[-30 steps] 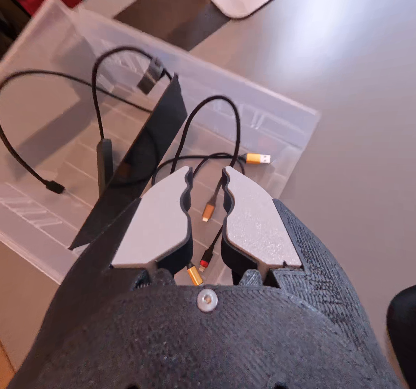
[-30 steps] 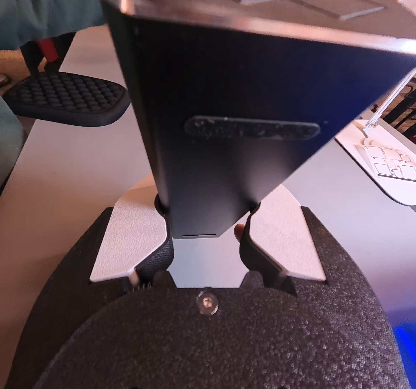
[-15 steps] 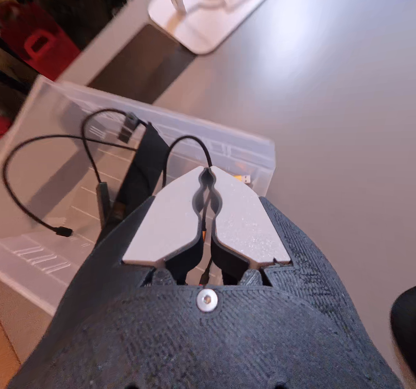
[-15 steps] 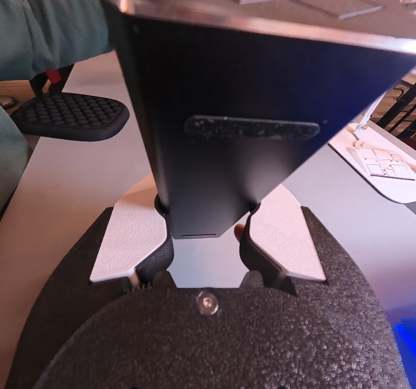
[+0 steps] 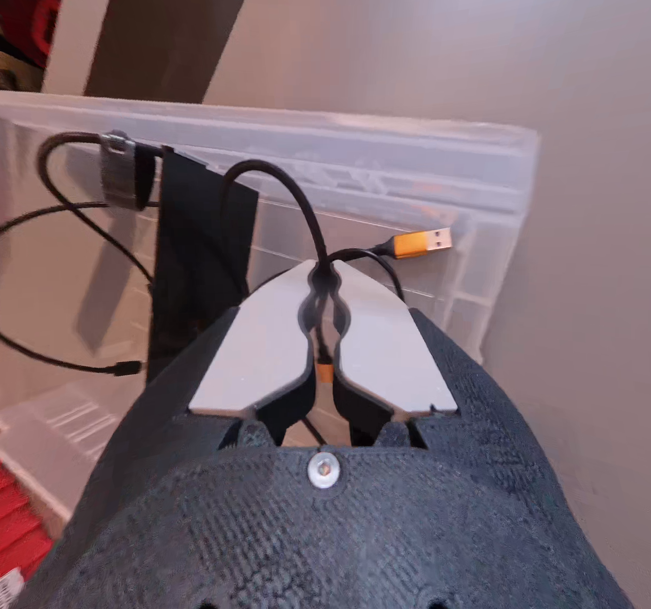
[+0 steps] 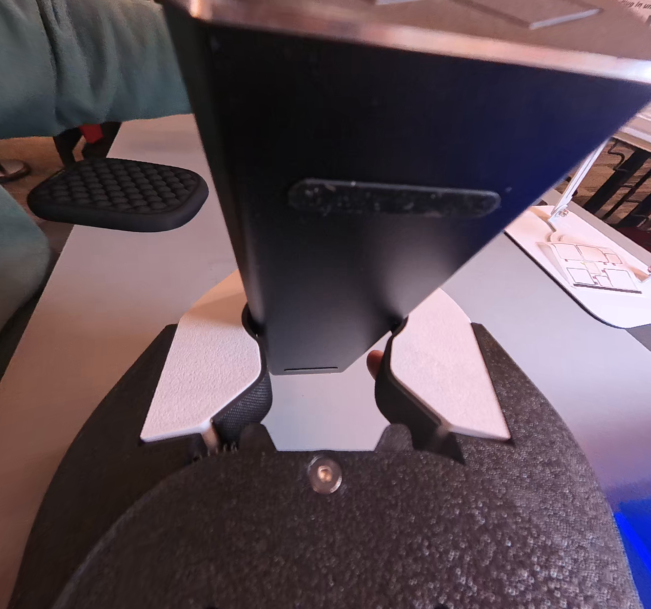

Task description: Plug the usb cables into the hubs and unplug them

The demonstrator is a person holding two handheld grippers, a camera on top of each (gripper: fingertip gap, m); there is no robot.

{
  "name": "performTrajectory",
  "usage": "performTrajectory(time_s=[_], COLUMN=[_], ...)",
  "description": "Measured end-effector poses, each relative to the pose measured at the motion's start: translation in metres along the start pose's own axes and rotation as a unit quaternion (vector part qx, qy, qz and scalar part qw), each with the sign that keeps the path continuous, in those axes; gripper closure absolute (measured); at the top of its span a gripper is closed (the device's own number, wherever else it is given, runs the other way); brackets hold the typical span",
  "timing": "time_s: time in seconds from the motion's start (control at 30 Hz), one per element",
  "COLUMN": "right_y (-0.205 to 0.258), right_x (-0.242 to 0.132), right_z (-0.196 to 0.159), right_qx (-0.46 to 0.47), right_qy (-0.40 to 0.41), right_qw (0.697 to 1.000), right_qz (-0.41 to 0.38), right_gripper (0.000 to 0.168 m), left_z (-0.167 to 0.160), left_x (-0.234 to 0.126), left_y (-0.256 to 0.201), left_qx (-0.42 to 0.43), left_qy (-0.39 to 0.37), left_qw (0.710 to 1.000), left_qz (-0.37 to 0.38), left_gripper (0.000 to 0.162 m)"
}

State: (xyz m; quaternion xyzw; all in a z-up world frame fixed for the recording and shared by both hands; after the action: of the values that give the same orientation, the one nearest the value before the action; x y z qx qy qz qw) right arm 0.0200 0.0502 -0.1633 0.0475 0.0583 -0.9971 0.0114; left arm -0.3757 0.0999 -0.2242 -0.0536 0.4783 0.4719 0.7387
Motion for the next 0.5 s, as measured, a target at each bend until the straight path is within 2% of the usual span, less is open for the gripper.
performTrajectory(time_s=[0.07,0.2,0.3,0.4,0.5], right_y=[-0.001,-0.004,-0.006,-0.006,-0.009], right_x=[-0.001,-0.003,-0.003,-0.004,-0.006], right_z=[0.0,0.003,0.003,0.004,0.007], right_qx=[0.0,0.003,0.006,0.005,0.005], right_qy=[0.0,-0.008,-0.011,-0.013,-0.019], right_qw=[1.0,1.0,1.0,1.0,1.0], right_qz=[-0.004,-0.006,-0.008,-0.013,-0.022], right_gripper=[0.095,0.095,0.095,0.095,0.095], left_z=[0.013,0.062,0.097,0.121,0.137], left_x=[-0.015,-0.088,-0.136,-0.157,-0.155], left_y=[0.008,0.018,-0.001,-0.04,-0.086], left_qx=[-0.041,-0.099,-0.119,-0.085,-0.046], left_qy=[-0.027,-0.142,-0.216,-0.254,-0.277], left_qw=[0.999,0.985,0.969,0.961,0.951], left_qz=[0.002,0.016,-0.018,-0.071,-0.13], left_gripper=[0.158,0.158,0.158,0.158,0.158])
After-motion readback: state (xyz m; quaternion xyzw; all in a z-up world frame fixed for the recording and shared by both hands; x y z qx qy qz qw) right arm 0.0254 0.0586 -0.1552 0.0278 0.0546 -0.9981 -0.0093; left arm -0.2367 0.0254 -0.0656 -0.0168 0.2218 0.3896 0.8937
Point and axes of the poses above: each gripper's, where its closed fingertips meet, x out along the fingers, z out of its top, y = z × x across the jaws, the point moved 3 cm from there along -x, back along the fingers, and after that the axes turned 9 degrees about -y, right-handed, at the moved point
